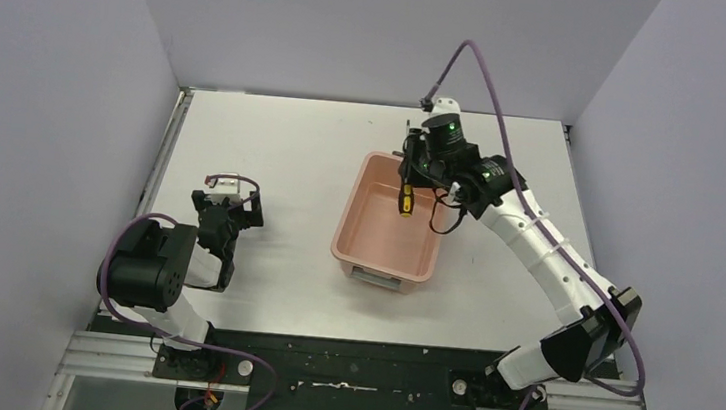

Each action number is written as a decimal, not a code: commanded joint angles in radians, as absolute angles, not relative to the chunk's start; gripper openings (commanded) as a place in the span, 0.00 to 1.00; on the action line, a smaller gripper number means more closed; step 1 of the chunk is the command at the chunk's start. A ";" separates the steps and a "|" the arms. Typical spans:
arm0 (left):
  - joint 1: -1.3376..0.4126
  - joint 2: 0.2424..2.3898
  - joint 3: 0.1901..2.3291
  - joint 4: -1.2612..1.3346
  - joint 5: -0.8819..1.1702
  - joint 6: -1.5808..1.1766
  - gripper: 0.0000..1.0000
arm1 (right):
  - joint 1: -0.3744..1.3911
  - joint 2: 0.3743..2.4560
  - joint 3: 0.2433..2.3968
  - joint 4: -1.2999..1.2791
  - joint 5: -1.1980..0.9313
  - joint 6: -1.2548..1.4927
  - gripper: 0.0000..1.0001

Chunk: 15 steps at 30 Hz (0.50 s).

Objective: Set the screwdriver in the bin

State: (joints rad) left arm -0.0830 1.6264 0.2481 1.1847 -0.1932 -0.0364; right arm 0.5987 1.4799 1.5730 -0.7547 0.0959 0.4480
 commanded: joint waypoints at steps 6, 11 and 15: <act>-0.078 1.611 0.253 1.211 -0.184 -0.028 0.97 | 0.705 1.618 1.427 -0.625 0.149 0.528 0.00; -0.077 1.611 0.254 1.211 -0.184 -0.028 0.97 | 0.721 1.700 1.309 -0.561 0.171 0.551 0.00; -0.077 1.611 0.254 1.211 -0.184 -0.028 0.97 | 0.723 1.763 1.254 -0.505 0.190 0.561 0.00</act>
